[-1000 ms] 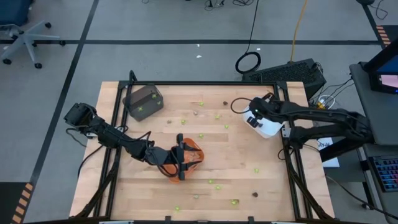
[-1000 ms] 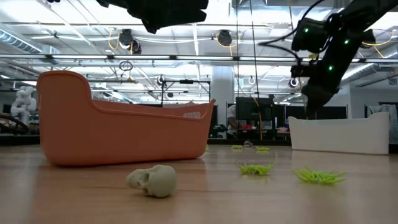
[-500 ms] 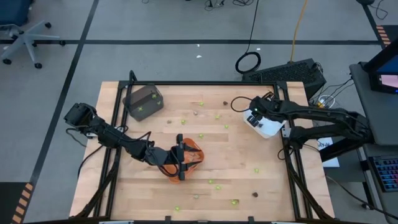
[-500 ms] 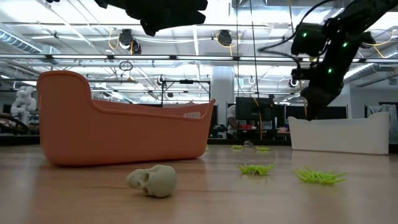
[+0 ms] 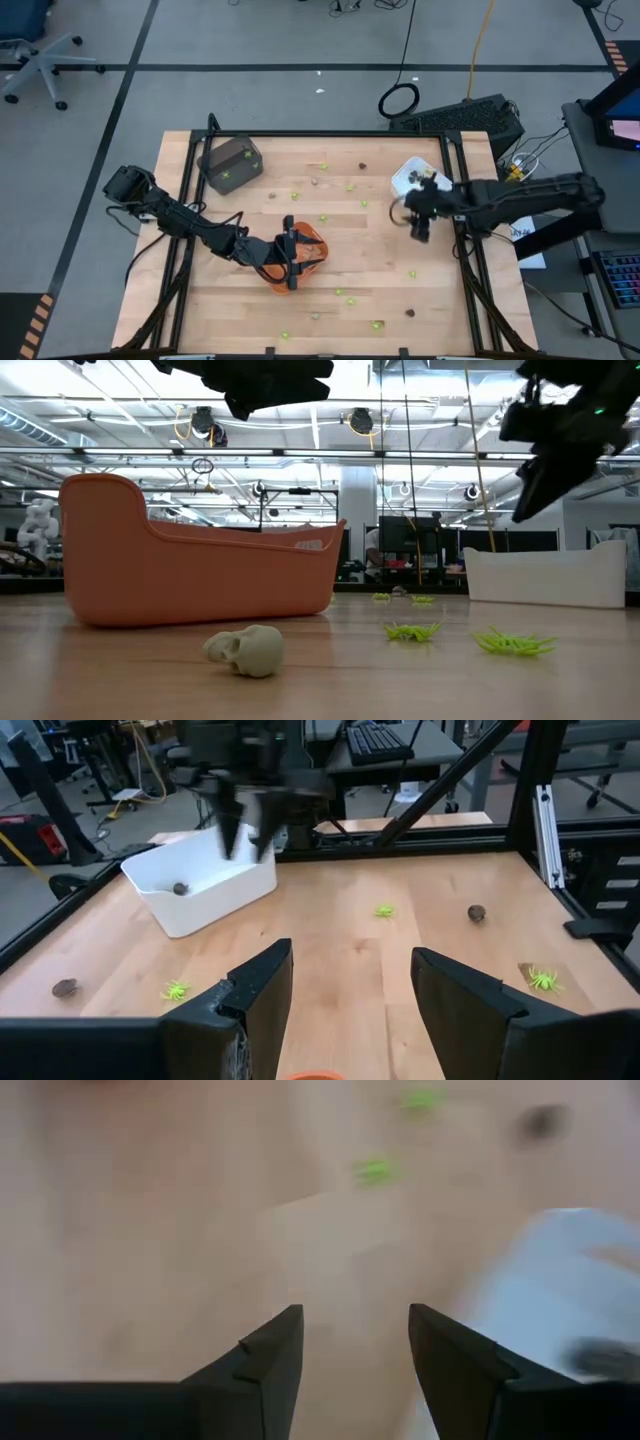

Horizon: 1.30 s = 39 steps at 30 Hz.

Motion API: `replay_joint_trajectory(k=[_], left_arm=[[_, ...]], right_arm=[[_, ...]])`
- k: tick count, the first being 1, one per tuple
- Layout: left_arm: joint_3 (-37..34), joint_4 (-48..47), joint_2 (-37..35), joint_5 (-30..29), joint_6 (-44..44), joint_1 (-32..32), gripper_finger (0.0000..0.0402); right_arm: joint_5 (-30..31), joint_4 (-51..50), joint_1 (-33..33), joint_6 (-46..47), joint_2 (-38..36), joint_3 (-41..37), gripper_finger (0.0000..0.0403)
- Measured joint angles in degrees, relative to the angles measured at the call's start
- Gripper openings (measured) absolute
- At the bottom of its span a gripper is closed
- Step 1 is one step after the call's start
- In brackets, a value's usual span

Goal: Sort Halloween decoration
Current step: Put the small transparent skull toy into the white bin

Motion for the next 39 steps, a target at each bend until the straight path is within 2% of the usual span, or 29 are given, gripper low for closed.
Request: replay_joint_trajectory(k=[5, 12, 19, 29, 36, 39], left_arm=[[0.0, 0.0, 0.0, 0.0, -3.6, -0.2, 0.0209], [0.0, 0.0, 0.0, 0.0, -5.8, -0.2, 0.0209], [0.0, 0.0, 0.0, 0.0, -5.8, -0.2, 0.0209], [0.0, -0.7, 0.0, 0.0, -5.7, -0.2, 0.0209], [0.0, -1.4, 0.0, 0.0, -5.7, -0.2, 0.0209], [0.0, -1.4, 0.0, 0.0, -5.7, -0.2, 0.0209]], right_arm=[[-4.0, -0.2, 11.1, 4.1, 1.7, 0.0, 0.0166], [-4.1, -0.5, 25.6, 14.9, 5.1, 0.0, 0.0166], [-4.0, 6.2, 37.7, 26.8, 12.7, 0.0, 0.0166], [-3.7, 20.1, 47.5, 39.0, 25.9, 0.2, 0.0166], [1.9, 19.3, 52.2, 44.0, 34.3, 7.5, 0.0166], [2.2, 17.3, 53.3, 44.5, 38.8, 11.5, 0.0173]])
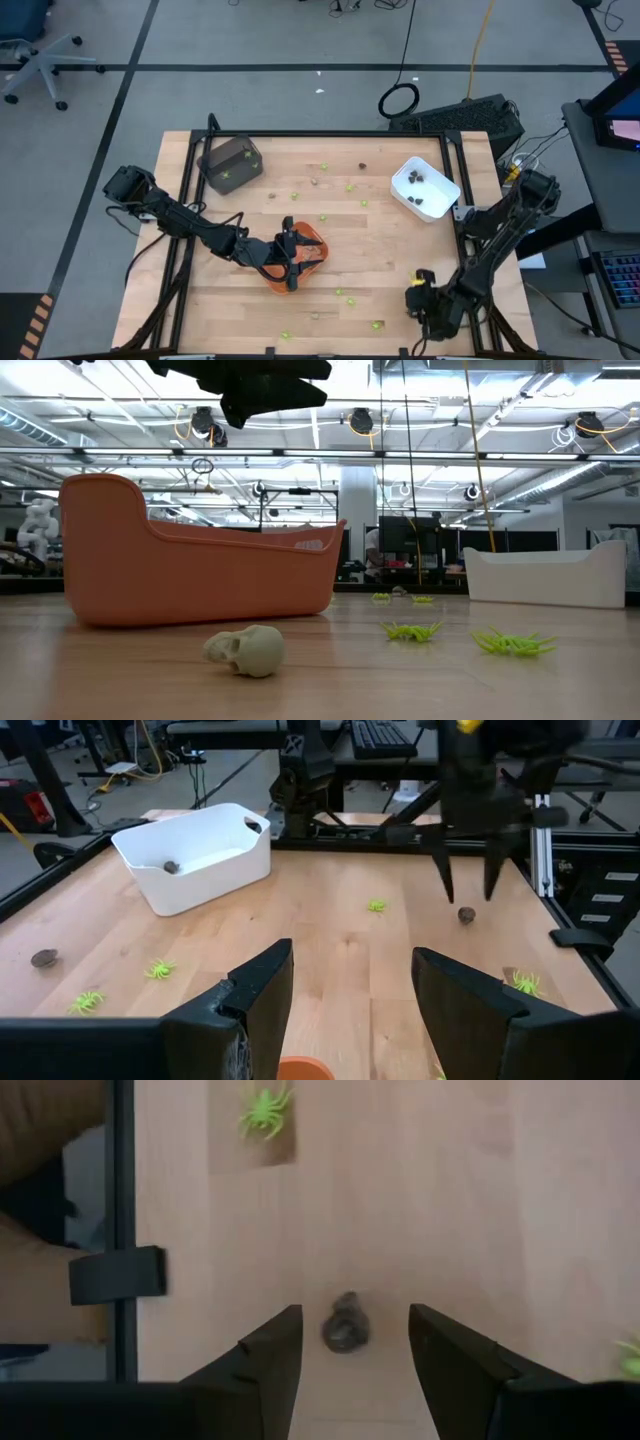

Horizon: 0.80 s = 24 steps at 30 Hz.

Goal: Sort Halloween decoration
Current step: Put the small transparent skull toy into the white bin

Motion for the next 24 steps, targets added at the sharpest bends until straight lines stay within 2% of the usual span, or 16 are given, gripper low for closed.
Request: replay_joint_trajectory(k=[7, 13, 19, 24], left_arm=[[0.0, -0.1, 0.0, 0.0, 0.0, -0.2, 0.0209], [0.0, -0.1, 0.0, 0.0, 0.4, -0.5, 0.0209], [0.0, -0.2, 0.0, 0.0, 0.3, -0.5, 0.0209], [0.0, -0.4, 0.0, 0.1, 0.4, -0.5, 0.0209]], right_arm=[[0.0, -8.2, 1.5, 4.0, 8.3, 7.4, 0.0202], [-0.2, -9.2, 1.4, 6.2, 12.4, 9.0, 0.0202], [-0.4, -9.1, 1.4, 8.2, 14.2, 9.2, 0.0181], [-0.4, -9.3, 1.4, 8.5, 14.2, 9.1, 0.0133]])
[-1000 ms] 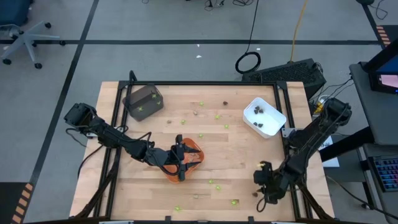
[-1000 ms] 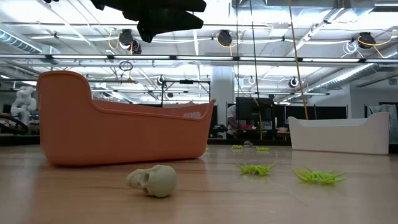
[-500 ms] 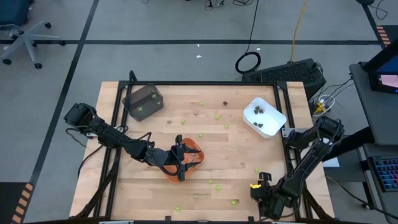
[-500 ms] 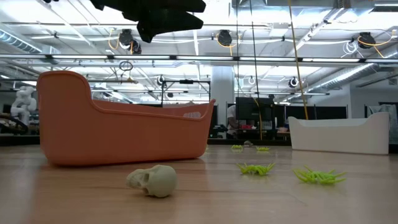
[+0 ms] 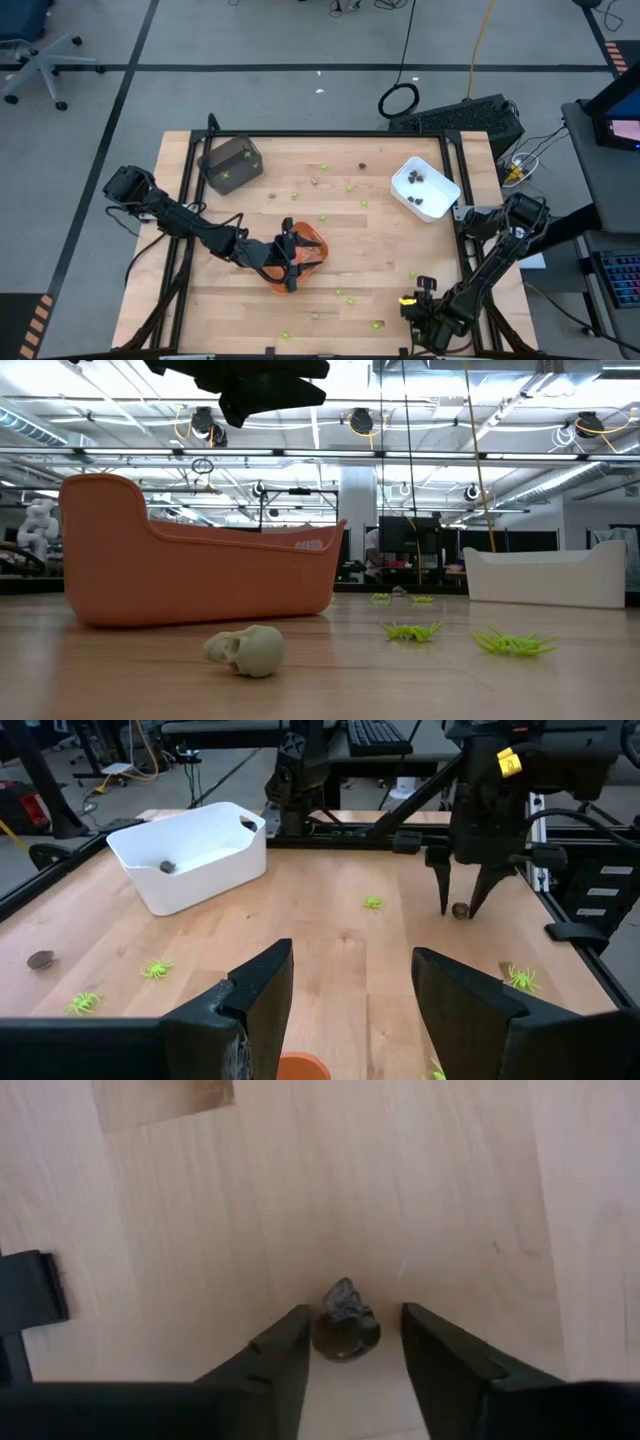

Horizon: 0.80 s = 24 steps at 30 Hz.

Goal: Sort Halloween decoration
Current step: Put the small transparent skull toy into the white bin

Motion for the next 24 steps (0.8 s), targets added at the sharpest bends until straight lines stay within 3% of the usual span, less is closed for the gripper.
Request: replay_joint_trajectory(k=[7, 13, 19, 24], left_arm=[[0.0, -0.8, 0.0, 0.1, 0.0, 0.0, 0.0209], [0.0, -0.8, 0.0, 0.2, 0.0, 0.0, 0.0209], [0.0, -0.7, 0.0, 0.2, -0.2, 0.0, 0.0209], [0.0, -0.7, 0.0, 0.2, -0.5, 0.0, 0.0209]], right_arm=[[-0.3, 0.2, 0.0, -1.8, 0.0, 0.0, 0.0049], [2.6, -0.1, 0.0, -4.0, -1.5, 0.2, 0.0044], [15.7, 0.2, -0.2, -14.5, -3.7, 2.4, 0.0049], [30.6, 1.0, -1.5, -29.1, -3.9, 3.7, 0.0047]])
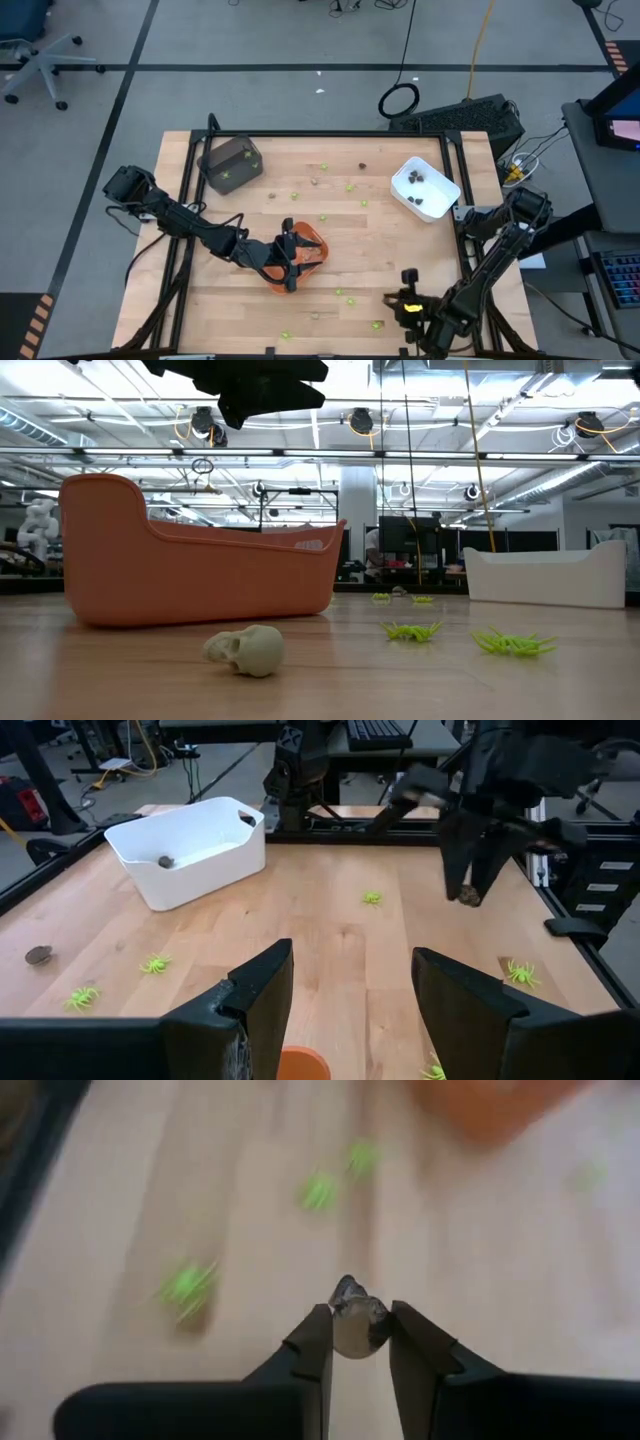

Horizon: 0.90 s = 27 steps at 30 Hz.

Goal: Sort Halloween decoration
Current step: Put the small transparent skull toy into the white bin

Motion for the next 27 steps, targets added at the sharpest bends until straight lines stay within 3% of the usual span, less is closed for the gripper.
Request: replay_joint_trajectory(k=[4, 11, 16, 20, 27], left_arm=[[0.0, 0.1, 0.0, 0.0, 0.0, 0.0, 0.0209], [0.0, 0.1, 0.0, 0.0, -1.4, 0.0, 0.0209], [0.0, 0.1, 0.0, -1.1, -1.4, 0.0, 0.0209], [0.0, 0.0, 0.0, -1.8, -1.1, 0.0, 0.0209], [0.0, -0.1, 0.0, -5.5, 1.4, 0.0, 0.0209]], right_arm=[[7.7, 3.3, -3.4, -12.1, 0.0, 0.0, 0.0047], [12.6, 7.3, -10.9, -31.9, 0.0, 0.0, 0.0047], [19.4, 9.3, -15.8, -52.3, 0.0, 0.0, 0.0046], [21.1, 12.3, -19.1, -66.9, 0.0, 0.0, 0.0046], [21.0, 14.2, -23.4, -73.6, -0.1, 0.0, 0.0046]])
